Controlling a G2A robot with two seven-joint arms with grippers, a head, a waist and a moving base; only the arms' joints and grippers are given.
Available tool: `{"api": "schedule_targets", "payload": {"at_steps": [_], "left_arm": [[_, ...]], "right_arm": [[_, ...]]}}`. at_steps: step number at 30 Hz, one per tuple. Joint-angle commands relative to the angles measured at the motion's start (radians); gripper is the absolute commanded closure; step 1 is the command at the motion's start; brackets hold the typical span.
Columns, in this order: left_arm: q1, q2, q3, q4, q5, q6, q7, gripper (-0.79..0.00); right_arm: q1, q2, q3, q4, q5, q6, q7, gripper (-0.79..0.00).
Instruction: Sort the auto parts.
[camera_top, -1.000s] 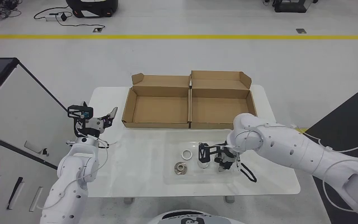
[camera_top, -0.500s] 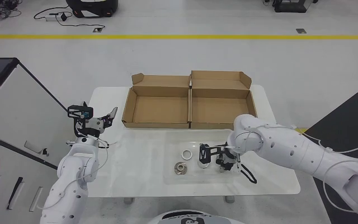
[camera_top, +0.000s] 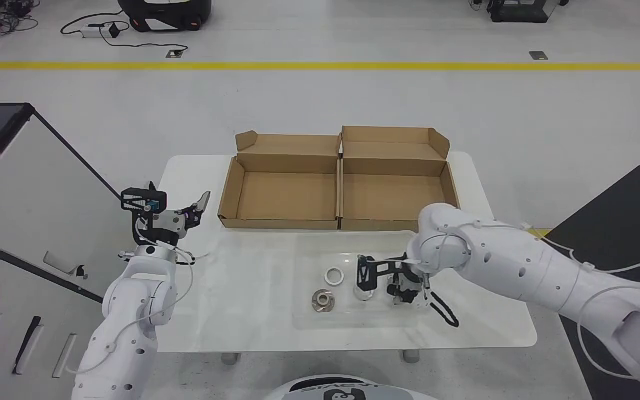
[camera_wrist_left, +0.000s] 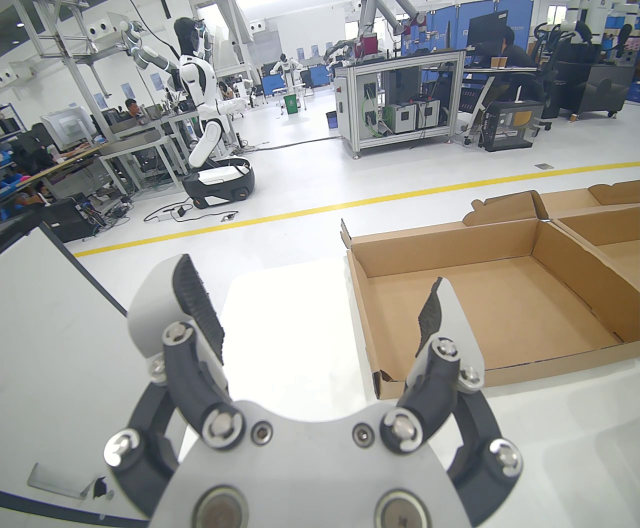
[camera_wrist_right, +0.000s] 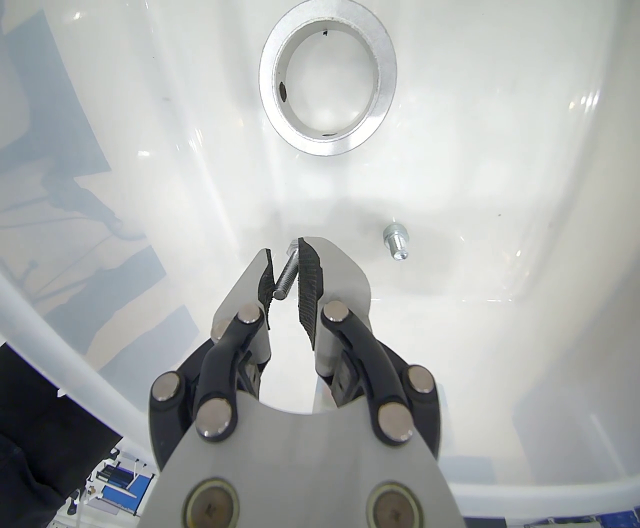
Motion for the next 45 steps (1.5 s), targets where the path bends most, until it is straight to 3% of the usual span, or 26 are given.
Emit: {"api": "schedule_targets", "payload": {"at_steps": [1,5,14,25,35,45], "left_arm": [[0.0,0.0,0.0,0.0,0.0,0.0,0.0,-0.785],[0.0,0.0,0.0,0.0,0.0,0.0,0.0,-0.785],[0.0,0.0,0.0,0.0,0.0,0.0,0.0,-0.785],[0.0,0.0,0.0,0.0,0.0,0.0,0.0,-0.785],[0.0,0.0,0.0,0.0,0.0,0.0,0.0,-0.785],[0.0,0.0,0.0,0.0,0.0,0.0,0.0,-0.785]], "right_arm": [[0.0,0.0,0.0,0.001,0.0,0.0,0.0,-0.089],[-0.002,0.0,0.0,0.001,-0.001,0.001,0.001,0.0],[0.011,0.012,0.0,-0.016,0.009,0.001,0.001,0.0],[0.11,0.107,0.0,-0.113,0.104,-0.055,-0.055,0.0],[0.186,0.213,0.0,-0.151,0.14,-0.244,-0.244,0.0],[0.195,0.257,0.004,-0.105,0.034,-0.486,-0.501,0.0]]}}
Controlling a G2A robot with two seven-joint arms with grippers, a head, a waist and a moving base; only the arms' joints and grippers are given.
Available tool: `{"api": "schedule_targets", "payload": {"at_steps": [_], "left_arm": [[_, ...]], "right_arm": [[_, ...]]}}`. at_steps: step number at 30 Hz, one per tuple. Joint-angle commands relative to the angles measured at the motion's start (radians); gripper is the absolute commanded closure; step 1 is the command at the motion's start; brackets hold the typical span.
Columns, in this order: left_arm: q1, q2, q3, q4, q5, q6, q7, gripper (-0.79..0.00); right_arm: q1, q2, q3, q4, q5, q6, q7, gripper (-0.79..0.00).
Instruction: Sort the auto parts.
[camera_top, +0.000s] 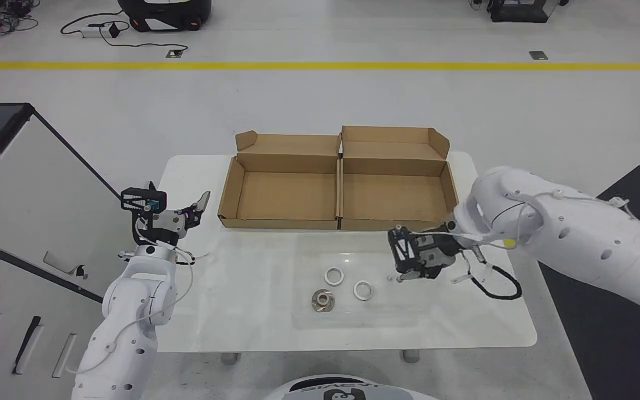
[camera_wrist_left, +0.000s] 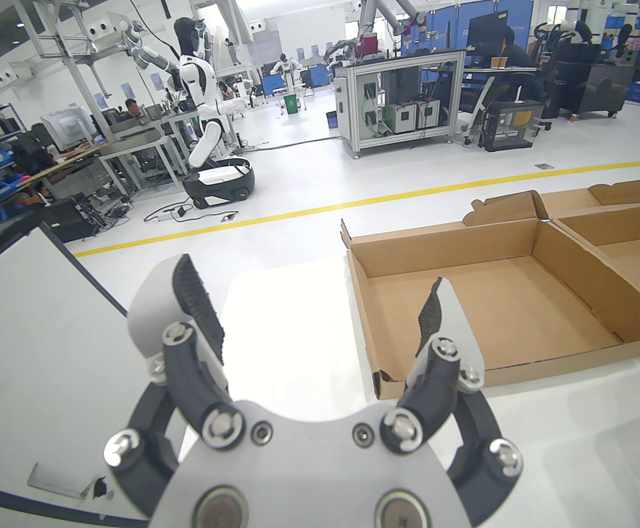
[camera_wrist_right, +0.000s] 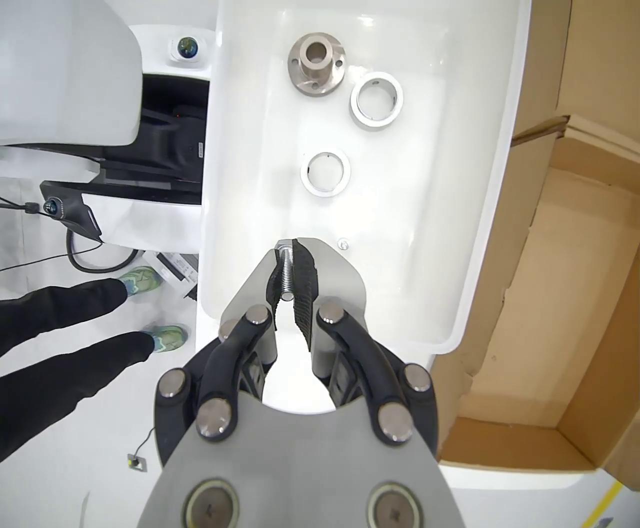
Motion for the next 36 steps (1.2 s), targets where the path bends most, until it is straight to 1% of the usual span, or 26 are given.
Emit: {"api": "schedule_targets", "payload": {"at_steps": [1,5,10,13,17,21,28,31,36], "left_arm": [[0.0,0.0,0.0,0.0,0.0,0.0,0.0,-0.785],[0.0,0.0,0.0,0.0,0.0,0.0,0.0,-0.785],[0.0,0.0,0.0,0.0,0.0,0.0,0.0,-0.785],[0.0,0.0,0.0,0.0,0.0,0.0,0.0,-0.785],[0.0,0.0,0.0,0.0,0.0,0.0,0.0,-0.785],[0.0,0.0,0.0,0.0,0.0,0.0,0.0,-0.785],[0.0,0.0,0.0,0.0,0.0,0.0,0.0,-0.785],[0.0,0.0,0.0,0.0,0.0,0.0,0.0,-0.785],[0.0,0.0,0.0,0.0,0.0,0.0,0.0,-0.785]], "right_arm": [[-0.001,0.001,0.006,-0.018,-0.032,-0.015,-0.05,0.0],[-0.001,0.008,0.014,-0.055,-0.141,-0.015,-0.19,0.0],[-0.008,0.03,-0.002,-0.055,-0.34,-0.015,-0.426,0.0],[-0.022,0.046,-0.002,-0.041,-0.481,-0.015,-0.591,0.0],[-0.043,0.07,-0.002,-0.009,-0.701,-0.015,-0.838,0.0],[-0.054,0.088,-0.002,0.031,-0.942,-0.015,-1.127,0.0],[-0.035,0.096,-0.002,0.123,-1.344,-0.015,-1.613,0.0],[-0.028,0.092,-0.002,0.125,-1.385,0.006,-1.648,0.0],[-0.033,0.087,-0.002,0.126,-1.441,0.085,-1.727,0.0]]}}
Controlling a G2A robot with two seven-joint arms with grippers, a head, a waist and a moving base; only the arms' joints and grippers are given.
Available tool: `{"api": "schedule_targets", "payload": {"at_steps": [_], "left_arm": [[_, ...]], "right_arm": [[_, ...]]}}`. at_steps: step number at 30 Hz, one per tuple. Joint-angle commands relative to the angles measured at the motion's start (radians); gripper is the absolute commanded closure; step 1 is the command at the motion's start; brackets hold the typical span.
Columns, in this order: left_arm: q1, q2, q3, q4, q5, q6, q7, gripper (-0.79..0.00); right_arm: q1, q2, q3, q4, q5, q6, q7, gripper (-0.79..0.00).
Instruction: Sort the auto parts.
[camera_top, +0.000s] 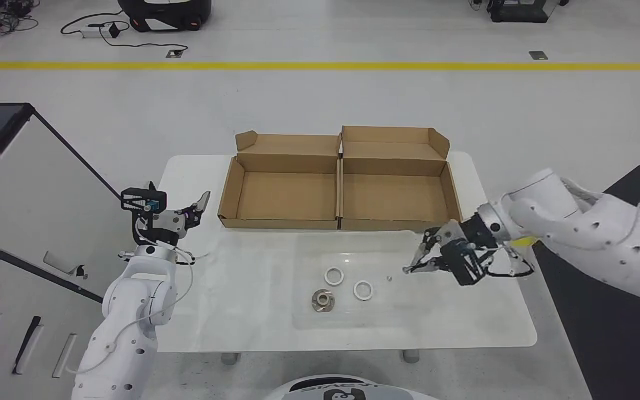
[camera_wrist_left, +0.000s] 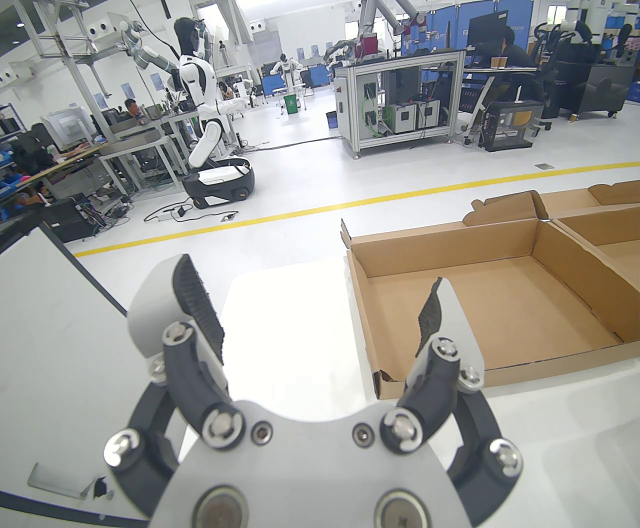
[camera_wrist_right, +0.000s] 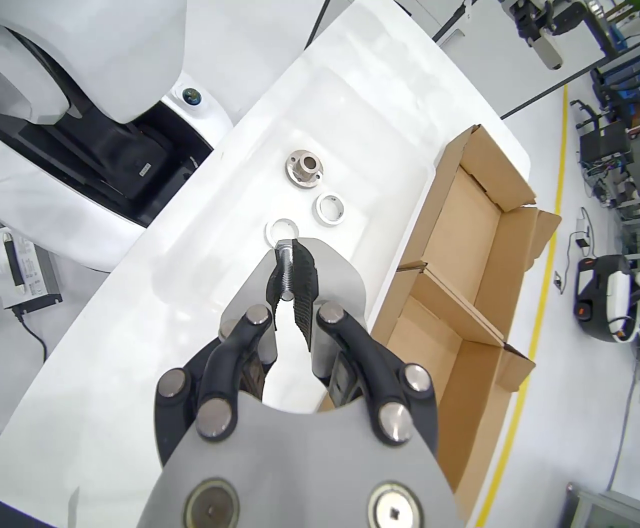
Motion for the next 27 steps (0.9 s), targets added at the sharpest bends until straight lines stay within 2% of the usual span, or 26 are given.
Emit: {"api": "schedule_targets", "payload": {"at_steps": [1,16,20,27], "left_arm": [[0.0,0.0,0.0,0.0,0.0,0.0,0.0,-0.785],[0.0,0.0,0.0,0.0,0.0,0.0,0.0,-0.785],[0.0,0.0,0.0,0.0,0.0,0.0,0.0,-0.785],[0.0,0.0,0.0,0.0,0.0,0.0,0.0,-0.785]], "right_arm": [[-0.002,-0.002,0.0,0.0,-0.03,0.045,-0.048,0.0],[-0.017,-0.007,0.0,0.093,-0.276,0.489,-0.492,0.0],[-0.014,-0.011,0.0,0.109,-0.299,0.54,-0.543,0.0],[-0.017,-0.019,0.0,0.114,-0.304,0.561,-0.564,0.0]]}}
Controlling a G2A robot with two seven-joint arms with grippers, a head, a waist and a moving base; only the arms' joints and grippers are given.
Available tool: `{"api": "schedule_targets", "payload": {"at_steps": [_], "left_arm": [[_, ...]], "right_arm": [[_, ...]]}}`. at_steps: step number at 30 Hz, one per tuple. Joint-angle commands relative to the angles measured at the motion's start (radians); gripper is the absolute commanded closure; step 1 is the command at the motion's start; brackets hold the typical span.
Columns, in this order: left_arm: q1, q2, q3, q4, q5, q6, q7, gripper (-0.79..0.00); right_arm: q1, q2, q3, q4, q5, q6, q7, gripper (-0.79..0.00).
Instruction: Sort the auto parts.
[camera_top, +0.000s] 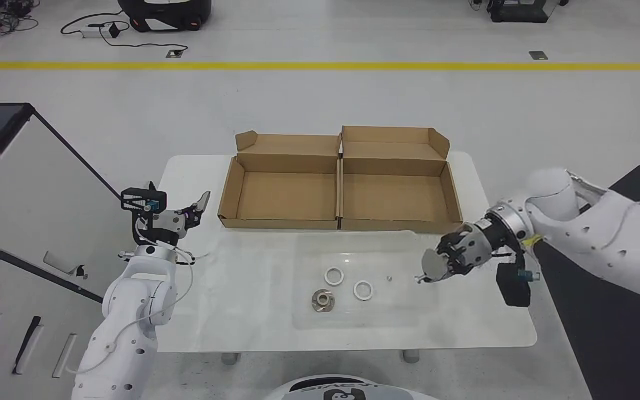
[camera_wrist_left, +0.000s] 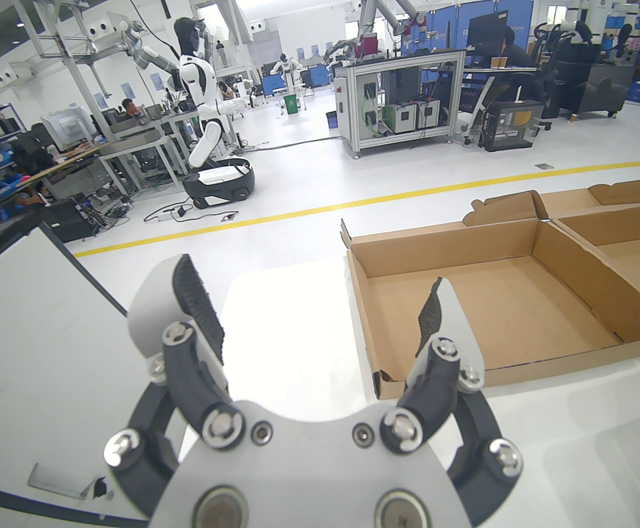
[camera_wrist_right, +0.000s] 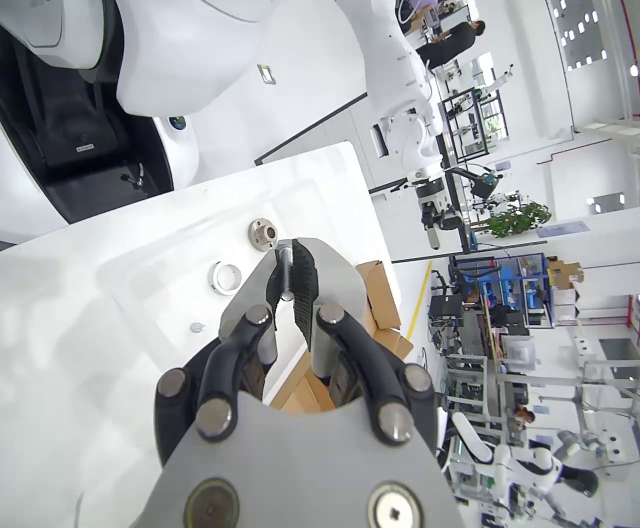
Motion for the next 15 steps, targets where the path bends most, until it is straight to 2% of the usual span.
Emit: {"api": "schedule_targets", "payload": {"at_steps": [1,12,15], "left_arm": [[0.0,0.0,0.0,0.0,0.0,0.0,0.0,-0.785],[0.0,0.0,0.0,0.0,0.0,0.0,0.0,-0.785],[0.0,0.0,0.0,0.0,0.0,0.0,0.0,-0.785]], "right_arm": [[0.0,0.0,0.0,0.0,0.0,0.0,0.0,0.0],[0.0,0.0,0.0,0.0,0.0,0.0,0.0,0.0],[-0.019,-0.006,0.009,-0.01,0.039,0.024,0.049,0.0]]}}
